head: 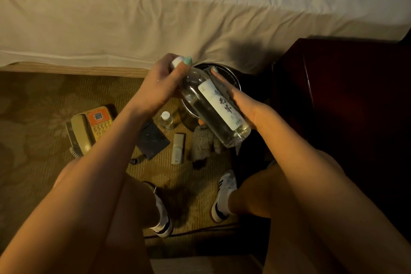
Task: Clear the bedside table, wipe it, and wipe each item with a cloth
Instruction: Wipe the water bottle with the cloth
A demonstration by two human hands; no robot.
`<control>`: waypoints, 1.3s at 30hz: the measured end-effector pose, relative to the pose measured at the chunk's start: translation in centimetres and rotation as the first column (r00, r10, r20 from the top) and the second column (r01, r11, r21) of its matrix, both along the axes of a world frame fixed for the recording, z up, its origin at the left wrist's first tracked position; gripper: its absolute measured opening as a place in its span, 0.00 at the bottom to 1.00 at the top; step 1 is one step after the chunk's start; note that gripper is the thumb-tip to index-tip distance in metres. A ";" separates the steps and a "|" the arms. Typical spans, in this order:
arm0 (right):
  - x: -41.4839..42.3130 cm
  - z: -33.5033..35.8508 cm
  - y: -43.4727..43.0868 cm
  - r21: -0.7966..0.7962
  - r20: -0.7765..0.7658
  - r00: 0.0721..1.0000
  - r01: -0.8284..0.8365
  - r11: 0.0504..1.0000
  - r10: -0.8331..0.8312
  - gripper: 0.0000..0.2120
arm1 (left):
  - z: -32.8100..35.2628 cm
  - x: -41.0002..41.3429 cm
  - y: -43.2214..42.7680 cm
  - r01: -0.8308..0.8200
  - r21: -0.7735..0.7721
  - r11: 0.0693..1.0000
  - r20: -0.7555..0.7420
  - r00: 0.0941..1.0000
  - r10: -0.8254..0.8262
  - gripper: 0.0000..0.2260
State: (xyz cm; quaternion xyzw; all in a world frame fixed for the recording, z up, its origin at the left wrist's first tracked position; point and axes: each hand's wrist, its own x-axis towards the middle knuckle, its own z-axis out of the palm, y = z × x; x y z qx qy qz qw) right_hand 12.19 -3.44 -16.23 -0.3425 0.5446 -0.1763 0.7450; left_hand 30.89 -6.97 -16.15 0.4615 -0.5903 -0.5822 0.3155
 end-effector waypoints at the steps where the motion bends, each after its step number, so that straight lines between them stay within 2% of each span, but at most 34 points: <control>1: -0.1 0.3 0.1 -0.011 0.026 1.000 0.000 1.000 0.000 0.32 | 0.2 0.2 -0.2 -0.012 0.001 1.000 -0.016 1.000 0.012 0.14; 3: -0.2 0.5 0.7 -0.060 -0.004 1.000 0.011 0.998 -0.012 0.30 | 0.5 0.6 -0.7 -0.057 0.008 0.998 -0.050 0.997 0.058 0.15; 7: 0.6 0.6 2.2 -0.171 -0.097 0.993 -0.077 0.982 0.061 0.15 | 0.1 0.6 -1.0 -0.158 0.065 0.985 -0.114 0.980 0.164 0.12; 9: 0.7 1.1 2.7 -0.218 -0.139 0.989 -0.072 0.973 0.042 0.13 | 0.0 0.2 -0.8 -0.188 0.092 0.978 -0.130 0.971 0.199 0.15; 11: 0.7 1.6 3.3 -0.288 -0.180 0.984 -0.041 0.957 -0.013 0.17 | 0.2 -0.3 -0.2 -0.222 0.117 0.968 -0.157 0.958 0.239 0.18; 14: 0.5 2.0 4.3 -0.409 -0.303 0.949 -0.043 0.912 -0.091 0.30 | 1.1 -1.2 1.4 -0.260 0.153 0.953 -0.220 0.932 0.289 0.20; 16: 0.3 2.5 5.1 -0.483 -0.396 0.904 -0.057 0.874 -0.159 0.33 | 1.9 -1.8 2.8 -0.249 0.142 0.958 -0.245 0.929 0.278 0.21; 20: -0.3 4.6 6.8 -0.579 -0.503 0.829 -0.111 0.808 -0.246 0.37 | 4.2 -2.8 5.8 -0.184 0.111 0.977 -0.296 0.932 0.209 0.22; 23: -1.1 7.1 8.7 -0.625 -0.491 0.835 -0.139 0.768 -0.249 0.37 | 7.0 -3.6 7.8 -0.174 0.073 0.982 -0.343 0.920 0.189 0.22; 25: -1.9 9.4 10.0 -0.661 -0.469 0.850 -0.156 0.734 -0.242 0.33 | 9.0 -3.9 8.9 -0.179 0.041 0.983 -0.379 0.908 0.181 0.22; 30: -4.9 15.5 13.3 -0.689 -0.434 0.868 -0.147 0.710 -0.241 0.16 | 13.6 -5.4 11.7 -0.137 -0.050 0.989 -0.411 0.906 0.105 0.24; 32: -6.4 17.3 15.0 -0.720 -0.432 0.842 -0.106 0.686 -0.323 0.16 | 15.5 -6.5 13.2 -0.101 -0.096 0.990 -0.414 0.909 0.053 0.24; 35: -9.3 19.3 18.0 -0.786 -0.433 0.752 -0.045 0.617 -0.497 0.15 | 18.5 -8.3 15.7 -0.019 -0.184 0.983 -0.425 0.903 -0.063 0.26; 39: -14.1 20.9 23.1 -0.815 -0.414 0.662 0.036 0.578 -0.624 0.18 | 22.2 -11.6 19.3 0.130 -0.338 0.932 -0.374 0.890 -0.260 0.29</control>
